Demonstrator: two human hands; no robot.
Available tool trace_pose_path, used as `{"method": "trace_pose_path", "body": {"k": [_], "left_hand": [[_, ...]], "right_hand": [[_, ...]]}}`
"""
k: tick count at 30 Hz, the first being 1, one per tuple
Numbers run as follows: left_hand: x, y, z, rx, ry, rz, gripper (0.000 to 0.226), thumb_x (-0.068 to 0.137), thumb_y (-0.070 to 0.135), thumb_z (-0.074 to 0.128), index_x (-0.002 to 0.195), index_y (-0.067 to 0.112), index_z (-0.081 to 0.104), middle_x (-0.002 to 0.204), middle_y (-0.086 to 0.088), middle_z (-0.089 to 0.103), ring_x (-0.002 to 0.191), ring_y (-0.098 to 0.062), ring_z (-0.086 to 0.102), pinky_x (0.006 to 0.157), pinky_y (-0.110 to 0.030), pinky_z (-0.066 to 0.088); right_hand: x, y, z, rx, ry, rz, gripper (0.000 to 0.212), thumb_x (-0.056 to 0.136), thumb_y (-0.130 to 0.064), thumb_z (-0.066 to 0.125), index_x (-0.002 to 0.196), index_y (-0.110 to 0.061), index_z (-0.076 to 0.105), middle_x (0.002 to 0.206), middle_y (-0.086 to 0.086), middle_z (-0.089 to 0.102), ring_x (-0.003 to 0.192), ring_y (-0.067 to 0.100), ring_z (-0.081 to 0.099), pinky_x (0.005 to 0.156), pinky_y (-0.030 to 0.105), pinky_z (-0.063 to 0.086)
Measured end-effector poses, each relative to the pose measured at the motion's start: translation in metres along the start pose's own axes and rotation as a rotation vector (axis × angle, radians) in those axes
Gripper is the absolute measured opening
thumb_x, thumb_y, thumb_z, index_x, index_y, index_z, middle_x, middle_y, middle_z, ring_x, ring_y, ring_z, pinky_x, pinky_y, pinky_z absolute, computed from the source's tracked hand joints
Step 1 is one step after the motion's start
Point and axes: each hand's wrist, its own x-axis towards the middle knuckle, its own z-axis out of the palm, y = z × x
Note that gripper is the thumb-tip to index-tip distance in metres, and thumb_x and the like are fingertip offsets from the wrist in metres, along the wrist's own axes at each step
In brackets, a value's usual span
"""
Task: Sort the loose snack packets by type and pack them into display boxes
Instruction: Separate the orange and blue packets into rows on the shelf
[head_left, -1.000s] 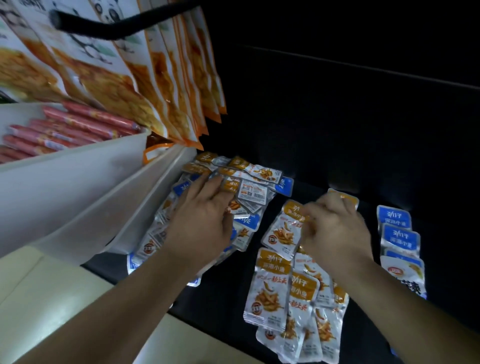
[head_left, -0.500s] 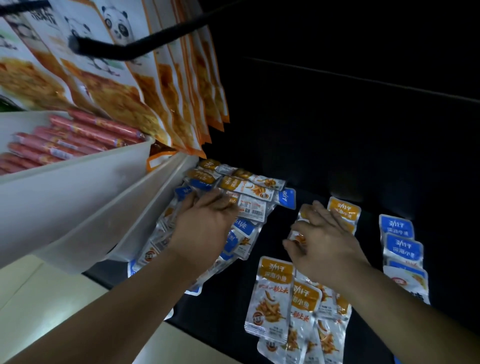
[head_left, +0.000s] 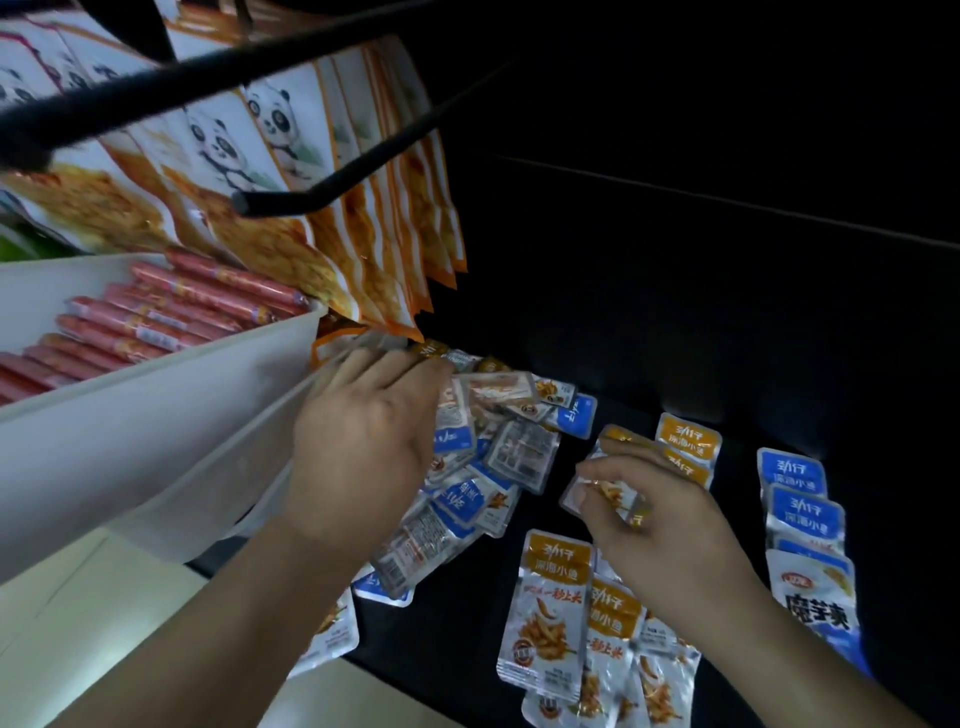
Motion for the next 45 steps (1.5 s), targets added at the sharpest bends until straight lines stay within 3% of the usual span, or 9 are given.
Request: {"method": "trace_pose_path", "body": {"k": [2, 7, 13, 16, 21, 27, 37, 41, 45], "left_hand": [[0.008, 0.011, -0.015, -0.013, 0.022, -0.035, 0.024, 0.098, 0.007, 0.055, 0.11, 0.011, 0.074, 0.099, -0.006, 0.072, 0.093, -0.034, 0.065, 0.078, -0.048, 0.054], [0.011, 0.049, -0.037, -0.506, -0.141, -0.34, 0.022, 0.103, 0.014, 0.055, 0.085, 0.019, 0.067, 0.065, 0.008, 0.059, 0.057, -0.007, 0.053, 0.052, -0.026, 0.045], [-0.018, 0.111, -0.018, -1.036, -0.452, -0.719, 0.029, 0.105, 0.032, 0.053, 0.084, 0.019, 0.068, 0.081, -0.025, 0.063, 0.059, -0.021, 0.05, 0.055, -0.033, 0.046], [-0.03, 0.128, -0.011, -1.137, -0.526, -0.719, 0.028, 0.106, 0.032, 0.051, 0.088, 0.026, 0.072, 0.086, -0.017, 0.069, 0.063, -0.019, 0.058, 0.062, -0.033, 0.055], [-0.04, 0.146, -0.002, -1.121, -0.571, -0.782, 0.024, 0.105, 0.034, 0.053, 0.094, 0.033, 0.075, 0.087, -0.016, 0.071, 0.06, -0.021, 0.064, 0.066, -0.044, 0.058], [-0.061, 0.157, 0.009, -0.999, -0.614, -0.907, 0.022, 0.103, 0.031, 0.06, 0.091, 0.039, 0.076, 0.069, -0.02, 0.058, 0.052, -0.023, 0.052, 0.051, -0.029, 0.049], [-0.052, 0.142, 0.014, -1.092, -0.29, -1.304, 0.015, 0.102, 0.017, 0.063, 0.091, 0.012, 0.072, 0.082, -0.007, 0.076, 0.057, -0.018, 0.066, 0.058, -0.037, 0.056], [-0.052, 0.131, 0.018, -1.243, -0.274, -1.363, 0.019, 0.097, 0.002, 0.065, 0.105, 0.017, 0.074, 0.092, -0.007, 0.079, 0.076, -0.023, 0.075, 0.065, -0.039, 0.053], [-0.059, 0.128, 0.023, -1.248, -0.4, -1.328, 0.032, 0.095, -0.003, 0.066, 0.113, 0.022, 0.074, 0.099, -0.005, 0.08, 0.079, -0.026, 0.071, 0.069, -0.041, 0.053]], "right_hand": [[-0.002, -0.015, -0.005, 0.15, -0.003, 0.069, 0.025, 0.092, -0.04, 0.071, 0.112, -0.053, 0.063, 0.114, -0.049, 0.053, 0.117, -0.017, 0.051, 0.087, 0.005, 0.042], [-0.007, -0.043, -0.032, 0.407, -0.051, 0.181, 0.069, 0.079, -0.043, 0.084, 0.13, -0.067, 0.045, 0.124, -0.043, 0.055, 0.128, -0.015, 0.046, 0.108, 0.028, 0.041], [-0.033, -0.019, -0.057, 0.498, 0.068, 0.435, 0.038, 0.084, -0.04, 0.08, 0.119, -0.045, 0.066, 0.108, -0.018, 0.073, 0.103, 0.003, 0.069, 0.079, 0.025, 0.054], [-0.048, 0.003, -0.06, 0.628, 0.051, 0.648, 0.042, 0.08, -0.053, 0.077, 0.118, -0.036, 0.071, 0.109, -0.01, 0.077, 0.102, 0.017, 0.075, 0.095, 0.042, 0.056], [-0.07, 0.02, -0.076, 0.909, -0.035, 0.688, 0.023, 0.089, -0.014, 0.073, 0.112, -0.008, 0.075, 0.106, 0.011, 0.079, 0.098, 0.029, 0.076, 0.091, 0.049, 0.058], [-0.08, 0.05, -0.095, 0.653, 0.296, 0.598, 0.009, 0.097, -0.016, 0.068, 0.103, -0.017, 0.075, 0.096, 0.001, 0.08, 0.089, 0.018, 0.077, 0.079, 0.037, 0.057], [-0.008, 0.045, -0.076, 0.426, 0.27, 0.388, 0.017, 0.088, -0.018, 0.08, 0.099, -0.022, 0.068, 0.072, -0.005, 0.076, 0.057, 0.002, 0.069, 0.048, 0.015, 0.049], [0.053, 0.06, -0.049, 0.194, 0.179, 0.356, 0.019, 0.085, -0.032, 0.082, 0.097, -0.032, 0.067, 0.092, -0.005, 0.077, 0.08, 0.014, 0.074, 0.067, 0.04, 0.064], [0.077, 0.075, -0.034, -0.052, 0.119, 0.35, 0.043, 0.089, -0.039, 0.078, 0.129, -0.026, 0.066, 0.122, -0.003, 0.07, 0.105, 0.018, 0.068, 0.081, 0.031, 0.056]]}}
